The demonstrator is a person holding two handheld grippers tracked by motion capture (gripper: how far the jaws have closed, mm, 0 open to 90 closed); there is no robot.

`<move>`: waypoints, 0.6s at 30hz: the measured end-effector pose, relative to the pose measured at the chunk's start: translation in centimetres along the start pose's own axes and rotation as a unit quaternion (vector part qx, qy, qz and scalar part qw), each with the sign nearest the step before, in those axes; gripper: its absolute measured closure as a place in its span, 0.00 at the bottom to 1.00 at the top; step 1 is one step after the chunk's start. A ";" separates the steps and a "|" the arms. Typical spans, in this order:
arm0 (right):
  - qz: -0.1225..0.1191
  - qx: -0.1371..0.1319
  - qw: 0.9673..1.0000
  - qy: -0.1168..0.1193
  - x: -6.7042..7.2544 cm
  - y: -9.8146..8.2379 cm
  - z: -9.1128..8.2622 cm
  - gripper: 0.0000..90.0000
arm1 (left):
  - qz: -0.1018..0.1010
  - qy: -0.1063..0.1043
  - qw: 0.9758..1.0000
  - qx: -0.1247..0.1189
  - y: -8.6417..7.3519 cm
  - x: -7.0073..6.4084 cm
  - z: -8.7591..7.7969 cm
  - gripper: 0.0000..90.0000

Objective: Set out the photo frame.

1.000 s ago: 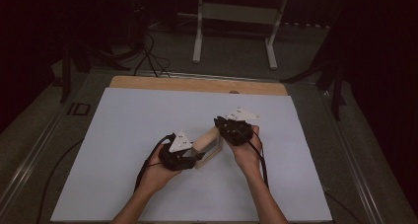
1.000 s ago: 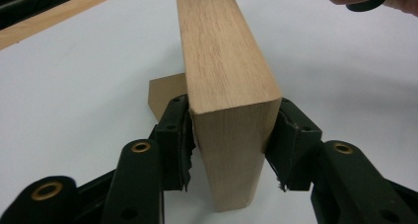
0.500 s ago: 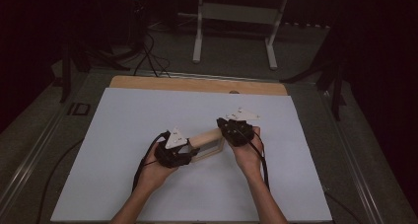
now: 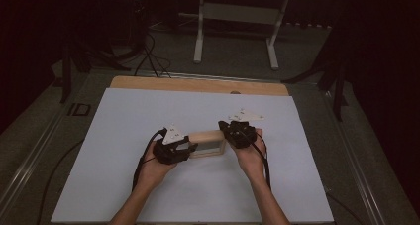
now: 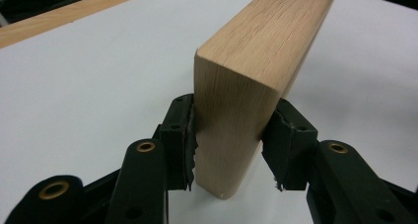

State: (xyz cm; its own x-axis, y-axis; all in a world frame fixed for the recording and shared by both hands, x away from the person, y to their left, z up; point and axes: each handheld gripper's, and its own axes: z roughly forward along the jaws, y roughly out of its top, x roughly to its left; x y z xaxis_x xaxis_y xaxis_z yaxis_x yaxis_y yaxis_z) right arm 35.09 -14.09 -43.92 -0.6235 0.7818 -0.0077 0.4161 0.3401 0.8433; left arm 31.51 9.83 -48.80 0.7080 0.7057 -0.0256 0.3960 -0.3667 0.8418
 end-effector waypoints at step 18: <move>0.025 -0.011 0.999 0.021 -0.5 -0.1 -0.4 0.83 | -0.024 0.007 1.000 0.013 -0.3 1.0 0.8 0.66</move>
State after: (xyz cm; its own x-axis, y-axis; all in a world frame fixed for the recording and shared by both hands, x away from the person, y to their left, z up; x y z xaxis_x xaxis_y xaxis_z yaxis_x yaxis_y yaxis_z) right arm 35.07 -14.71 -43.82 -0.6287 0.7755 0.0573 0.4335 0.2884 0.8537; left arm 32.55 10.12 -49.57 0.6792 0.7317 -0.0581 0.4448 -0.3473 0.8256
